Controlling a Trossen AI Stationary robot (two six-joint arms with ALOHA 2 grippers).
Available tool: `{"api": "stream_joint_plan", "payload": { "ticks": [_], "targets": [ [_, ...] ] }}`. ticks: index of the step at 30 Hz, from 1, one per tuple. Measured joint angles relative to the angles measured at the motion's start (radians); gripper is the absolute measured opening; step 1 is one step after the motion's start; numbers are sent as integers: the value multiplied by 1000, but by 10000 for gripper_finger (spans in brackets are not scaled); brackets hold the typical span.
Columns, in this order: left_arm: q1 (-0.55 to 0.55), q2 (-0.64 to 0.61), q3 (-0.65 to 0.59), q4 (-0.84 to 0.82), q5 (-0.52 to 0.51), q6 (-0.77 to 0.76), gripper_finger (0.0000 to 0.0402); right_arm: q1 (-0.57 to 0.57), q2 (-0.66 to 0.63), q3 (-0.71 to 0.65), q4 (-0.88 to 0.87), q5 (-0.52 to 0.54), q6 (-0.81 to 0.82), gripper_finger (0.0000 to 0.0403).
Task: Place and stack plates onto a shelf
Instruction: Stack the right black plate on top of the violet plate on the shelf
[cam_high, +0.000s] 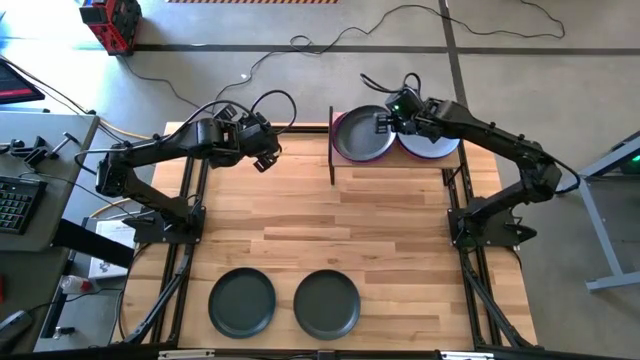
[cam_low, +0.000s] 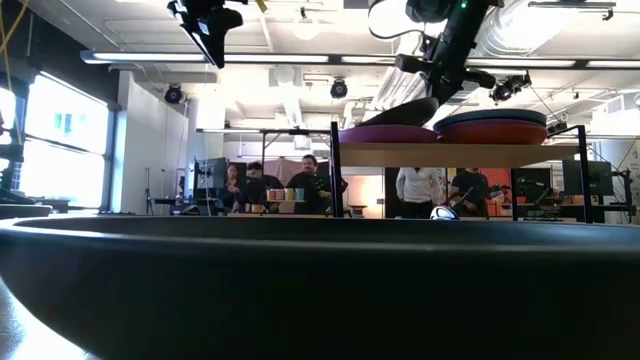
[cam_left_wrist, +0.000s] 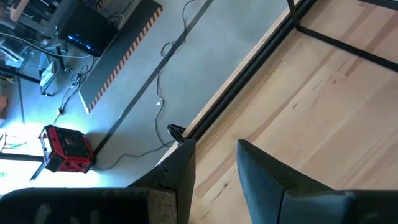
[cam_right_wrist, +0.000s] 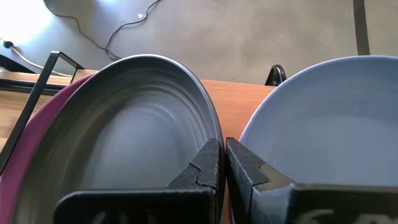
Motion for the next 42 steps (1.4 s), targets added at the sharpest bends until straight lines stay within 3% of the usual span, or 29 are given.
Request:
{"api": "stream_joint_plan", "payload": {
  "ticks": [11,42],
  "targets": [
    [0,0,0,0,0,1,106,-1,0,0,37,-68,-9,1],
    [-2,0,0,0,0,1,106,-3,0,-1,28,-66,94,1]
  ]
}}
